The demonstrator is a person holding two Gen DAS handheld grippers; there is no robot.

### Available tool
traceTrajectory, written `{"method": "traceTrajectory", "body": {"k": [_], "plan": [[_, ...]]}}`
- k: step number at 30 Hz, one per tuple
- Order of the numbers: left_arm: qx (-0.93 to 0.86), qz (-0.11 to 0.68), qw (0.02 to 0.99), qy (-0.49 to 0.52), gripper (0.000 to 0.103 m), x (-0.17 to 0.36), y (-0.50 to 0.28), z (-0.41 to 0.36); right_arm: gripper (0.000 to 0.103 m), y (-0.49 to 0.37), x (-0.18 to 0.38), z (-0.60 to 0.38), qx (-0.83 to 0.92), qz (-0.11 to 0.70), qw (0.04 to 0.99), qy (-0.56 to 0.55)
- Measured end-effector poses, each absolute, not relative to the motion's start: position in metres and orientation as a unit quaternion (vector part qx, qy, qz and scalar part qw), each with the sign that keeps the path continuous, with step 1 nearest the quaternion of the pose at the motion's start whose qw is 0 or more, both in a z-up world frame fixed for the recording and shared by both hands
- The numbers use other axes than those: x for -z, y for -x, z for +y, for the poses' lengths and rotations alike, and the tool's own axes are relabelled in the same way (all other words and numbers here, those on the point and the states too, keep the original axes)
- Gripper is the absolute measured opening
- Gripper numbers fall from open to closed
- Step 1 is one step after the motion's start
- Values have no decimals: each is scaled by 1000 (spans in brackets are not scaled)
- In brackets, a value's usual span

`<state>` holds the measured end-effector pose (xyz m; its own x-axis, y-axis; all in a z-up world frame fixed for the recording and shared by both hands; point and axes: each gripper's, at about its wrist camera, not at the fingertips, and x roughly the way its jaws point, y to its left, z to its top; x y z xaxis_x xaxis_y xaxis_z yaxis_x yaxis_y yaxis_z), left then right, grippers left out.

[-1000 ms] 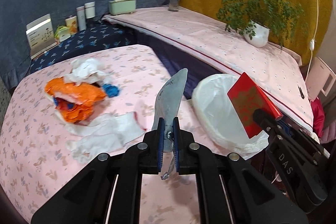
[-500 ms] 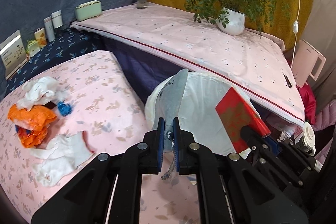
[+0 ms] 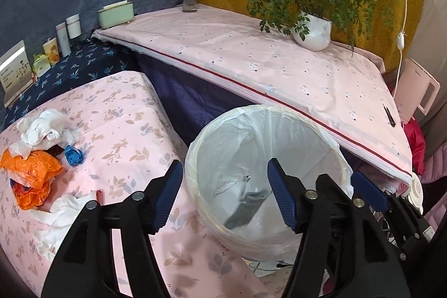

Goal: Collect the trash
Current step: 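Open the right tool over the bin while the left tool releases the pouch, then move both tools back to the pile and grasp the white gloves with the right tool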

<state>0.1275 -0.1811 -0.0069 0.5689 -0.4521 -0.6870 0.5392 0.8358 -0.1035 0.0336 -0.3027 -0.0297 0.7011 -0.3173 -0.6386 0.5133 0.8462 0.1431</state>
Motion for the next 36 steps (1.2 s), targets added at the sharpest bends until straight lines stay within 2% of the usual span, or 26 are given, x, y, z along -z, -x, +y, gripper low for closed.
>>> {"method": "traceTrajectory", "body": {"k": [6, 16, 20, 29, 36], "plan": [[268, 378, 885, -50, 60, 9, -132, -169, 59, -30, 30, -298, 228, 309, 910, -156], [241, 382, 892, -26, 60, 9, -130, -133, 61, -28, 25, -278, 216, 311, 914, -149], [221, 382, 898, -12, 66, 7, -131, -112, 65, -28, 22, -265, 208, 309, 917, -145], [183, 383, 905, 15, 67, 8, -132, -58, 69, -33, 23, -232, 186, 319, 921, -126], [132, 389, 911, 37, 72, 16, -135, -6, 70, -43, 25, -192, 153, 330, 926, -103]]}}
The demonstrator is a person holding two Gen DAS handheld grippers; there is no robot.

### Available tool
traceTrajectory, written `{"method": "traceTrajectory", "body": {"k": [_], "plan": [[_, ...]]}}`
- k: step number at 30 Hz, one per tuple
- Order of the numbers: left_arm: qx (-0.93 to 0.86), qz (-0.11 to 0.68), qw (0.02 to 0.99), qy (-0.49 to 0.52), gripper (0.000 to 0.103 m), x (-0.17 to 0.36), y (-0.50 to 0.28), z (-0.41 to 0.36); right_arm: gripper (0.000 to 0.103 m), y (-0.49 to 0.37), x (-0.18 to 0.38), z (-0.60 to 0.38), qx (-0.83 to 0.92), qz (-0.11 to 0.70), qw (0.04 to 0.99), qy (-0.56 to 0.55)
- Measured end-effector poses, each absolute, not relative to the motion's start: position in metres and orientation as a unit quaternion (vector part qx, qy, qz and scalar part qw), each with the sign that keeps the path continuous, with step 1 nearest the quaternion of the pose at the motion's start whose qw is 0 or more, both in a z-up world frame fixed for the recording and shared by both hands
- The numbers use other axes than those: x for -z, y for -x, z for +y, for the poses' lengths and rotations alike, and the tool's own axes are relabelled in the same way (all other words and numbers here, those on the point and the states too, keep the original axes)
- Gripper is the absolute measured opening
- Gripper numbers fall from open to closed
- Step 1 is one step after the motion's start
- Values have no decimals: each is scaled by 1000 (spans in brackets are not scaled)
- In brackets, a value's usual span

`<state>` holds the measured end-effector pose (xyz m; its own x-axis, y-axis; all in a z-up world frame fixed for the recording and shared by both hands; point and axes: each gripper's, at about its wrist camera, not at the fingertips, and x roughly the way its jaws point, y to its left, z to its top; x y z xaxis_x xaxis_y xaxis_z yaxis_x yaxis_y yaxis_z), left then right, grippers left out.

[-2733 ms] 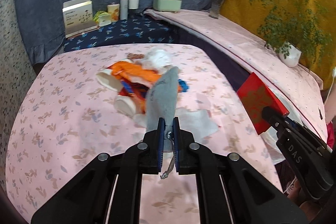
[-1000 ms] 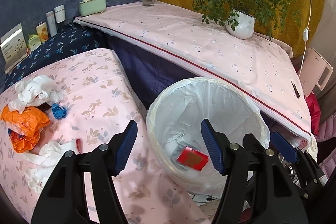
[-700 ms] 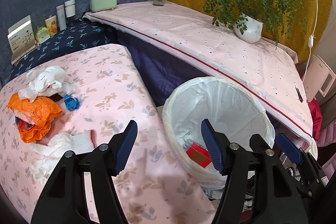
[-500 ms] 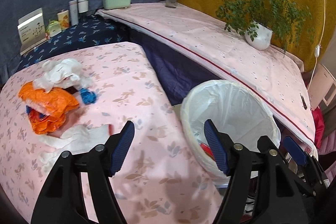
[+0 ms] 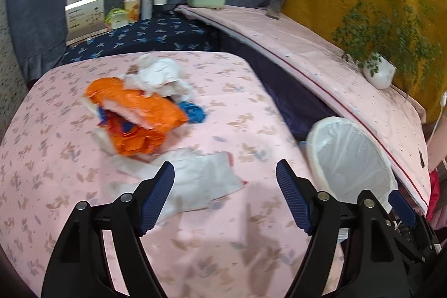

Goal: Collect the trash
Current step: 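Move both tools back to the pile and grasp the white gloves with the right tool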

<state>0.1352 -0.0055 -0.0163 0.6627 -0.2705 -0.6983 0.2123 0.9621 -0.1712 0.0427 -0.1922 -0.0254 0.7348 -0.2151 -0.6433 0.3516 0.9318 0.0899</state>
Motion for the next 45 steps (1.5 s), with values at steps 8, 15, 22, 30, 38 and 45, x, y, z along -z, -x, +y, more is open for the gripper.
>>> {"method": "traceTrajectory", "body": {"k": [8, 15, 22, 30, 38, 45], "plan": [[73, 406, 908, 74, 72, 34, -142, 65, 72, -57, 35, -142, 109, 349, 927, -81], [33, 415, 906, 81, 72, 45, -146, 106, 77, -75, 45, -98, 67, 365, 926, -66], [-3, 404, 911, 90, 84, 48, -150, 141, 83, -96, 56, -58, 37, 376, 925, -37], [3, 408, 908, 99, 89, 57, -164, 160, 84, -123, 74, -39, 32, 396, 917, -31], [29, 414, 905, 92, 92, 66, -188, 154, 84, -143, 91, -34, 34, 414, 909, -40], [63, 423, 903, 54, 93, 75, -213, 128, 75, -151, 101, -34, 34, 425, 904, -45]]}}
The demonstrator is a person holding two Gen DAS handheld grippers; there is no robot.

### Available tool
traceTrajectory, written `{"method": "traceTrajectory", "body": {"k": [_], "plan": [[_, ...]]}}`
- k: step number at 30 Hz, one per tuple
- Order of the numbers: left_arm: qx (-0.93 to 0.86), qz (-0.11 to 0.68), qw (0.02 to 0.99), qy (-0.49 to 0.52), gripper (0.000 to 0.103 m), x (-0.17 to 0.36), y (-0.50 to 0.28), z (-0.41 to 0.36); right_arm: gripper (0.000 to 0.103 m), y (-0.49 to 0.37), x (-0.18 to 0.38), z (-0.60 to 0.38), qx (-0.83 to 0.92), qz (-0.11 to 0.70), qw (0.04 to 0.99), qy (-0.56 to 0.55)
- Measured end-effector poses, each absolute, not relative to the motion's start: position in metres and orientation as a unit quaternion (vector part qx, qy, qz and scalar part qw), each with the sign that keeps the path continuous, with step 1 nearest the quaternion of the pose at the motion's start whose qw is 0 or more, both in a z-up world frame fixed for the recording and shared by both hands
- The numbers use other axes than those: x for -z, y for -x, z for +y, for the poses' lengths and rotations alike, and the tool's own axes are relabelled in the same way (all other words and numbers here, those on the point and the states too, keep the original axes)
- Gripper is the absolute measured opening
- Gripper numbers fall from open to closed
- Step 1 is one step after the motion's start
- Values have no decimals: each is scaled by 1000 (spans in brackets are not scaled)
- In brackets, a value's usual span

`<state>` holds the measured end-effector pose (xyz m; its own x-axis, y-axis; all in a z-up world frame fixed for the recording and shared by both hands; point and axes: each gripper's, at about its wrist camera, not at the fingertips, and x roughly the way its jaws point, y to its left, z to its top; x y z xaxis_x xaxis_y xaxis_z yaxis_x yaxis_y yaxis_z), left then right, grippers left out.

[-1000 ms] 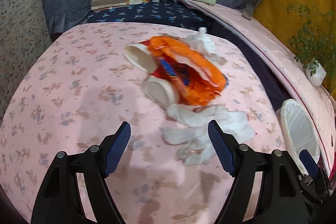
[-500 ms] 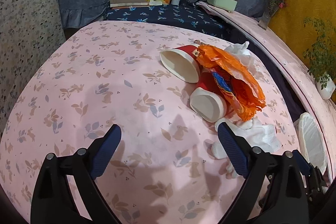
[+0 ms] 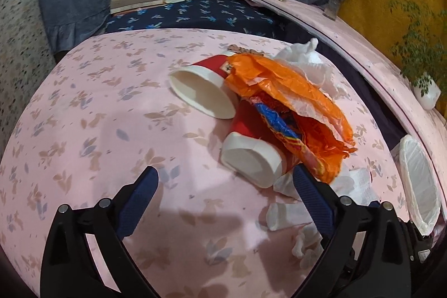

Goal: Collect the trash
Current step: 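Move both tools back to the pile and grasp the white gloves with the right tool, then grasp the red-and-white paper cup with the left tool while the right tool holds the gloves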

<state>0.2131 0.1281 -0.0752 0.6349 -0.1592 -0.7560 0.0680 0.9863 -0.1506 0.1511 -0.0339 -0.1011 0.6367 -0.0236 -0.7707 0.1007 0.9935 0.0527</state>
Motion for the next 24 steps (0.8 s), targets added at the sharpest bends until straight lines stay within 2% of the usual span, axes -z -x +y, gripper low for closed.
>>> {"method": "traceTrajectory", "body": {"k": [6, 12, 17, 24], "plan": [[75, 429, 899, 43, 91, 85, -229, 116, 57, -154, 103, -36, 40, 429, 901, -42], [101, 441, 890, 47, 62, 92, -230, 108, 37, -153, 102, -36, 37, 429, 901, -40], [96, 439, 892, 47, 59, 91, -223, 109, 13, -146, 101, -40, 28, 433, 899, -53], [86, 431, 896, 61, 57, 78, -199, 117, 8, -128, 91, -45, 18, 429, 900, -71]]}}
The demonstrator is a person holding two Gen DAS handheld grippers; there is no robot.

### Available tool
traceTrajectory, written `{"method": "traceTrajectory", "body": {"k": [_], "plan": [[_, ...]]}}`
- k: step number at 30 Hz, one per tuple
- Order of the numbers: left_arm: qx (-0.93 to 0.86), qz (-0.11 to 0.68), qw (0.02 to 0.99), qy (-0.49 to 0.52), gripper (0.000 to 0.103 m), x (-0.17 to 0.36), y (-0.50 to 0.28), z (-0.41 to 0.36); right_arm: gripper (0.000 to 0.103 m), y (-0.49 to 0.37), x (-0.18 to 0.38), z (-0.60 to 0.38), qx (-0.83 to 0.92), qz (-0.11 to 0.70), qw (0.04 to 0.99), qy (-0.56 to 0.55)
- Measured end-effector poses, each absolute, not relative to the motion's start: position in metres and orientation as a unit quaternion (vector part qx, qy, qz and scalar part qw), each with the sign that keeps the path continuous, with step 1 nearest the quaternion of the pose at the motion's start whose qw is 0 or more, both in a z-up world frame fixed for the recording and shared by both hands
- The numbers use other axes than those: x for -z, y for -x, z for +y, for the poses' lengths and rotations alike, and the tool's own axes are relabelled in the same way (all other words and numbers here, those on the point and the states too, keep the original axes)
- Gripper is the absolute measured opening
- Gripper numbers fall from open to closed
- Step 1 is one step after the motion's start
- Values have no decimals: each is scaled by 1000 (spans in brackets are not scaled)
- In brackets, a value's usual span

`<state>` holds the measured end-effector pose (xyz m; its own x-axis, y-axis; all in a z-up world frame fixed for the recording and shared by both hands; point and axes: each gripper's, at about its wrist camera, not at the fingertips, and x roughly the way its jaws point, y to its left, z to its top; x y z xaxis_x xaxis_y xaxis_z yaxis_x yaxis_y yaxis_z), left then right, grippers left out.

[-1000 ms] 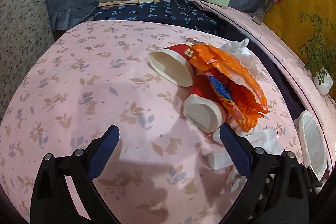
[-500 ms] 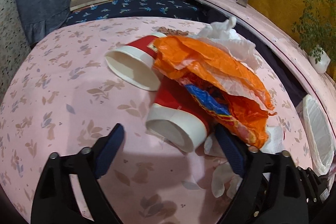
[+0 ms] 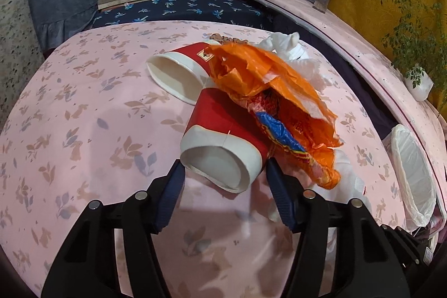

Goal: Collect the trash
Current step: 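Grasp the red-and-white paper cup with the left tool while the right tool holds the gloves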

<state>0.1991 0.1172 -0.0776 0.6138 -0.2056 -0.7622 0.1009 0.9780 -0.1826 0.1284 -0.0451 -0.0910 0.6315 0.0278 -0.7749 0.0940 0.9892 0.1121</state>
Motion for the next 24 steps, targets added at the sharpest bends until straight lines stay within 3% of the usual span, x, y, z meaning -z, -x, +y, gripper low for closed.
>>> {"method": "traceTrajectory", "body": {"k": [18, 19, 21, 22, 24], "plan": [[98, 401, 908, 68, 53, 30, -117, 102, 8, -64, 31, -70, 21, 367, 925, -94], [101, 400, 908, 68, 49, 28, -114, 100, 8, -61, 27, -73, 22, 364, 926, -96], [111, 402, 907, 67, 22, 25, -108, 93, 8, -54, 23, -79, 24, 358, 928, -100], [117, 410, 902, 65, 14, 25, -107, 89, 8, -52, 21, -81, 26, 355, 929, -101], [128, 416, 898, 70, 13, 26, -105, 82, 8, -46, 18, -86, 28, 352, 930, -106]]}}
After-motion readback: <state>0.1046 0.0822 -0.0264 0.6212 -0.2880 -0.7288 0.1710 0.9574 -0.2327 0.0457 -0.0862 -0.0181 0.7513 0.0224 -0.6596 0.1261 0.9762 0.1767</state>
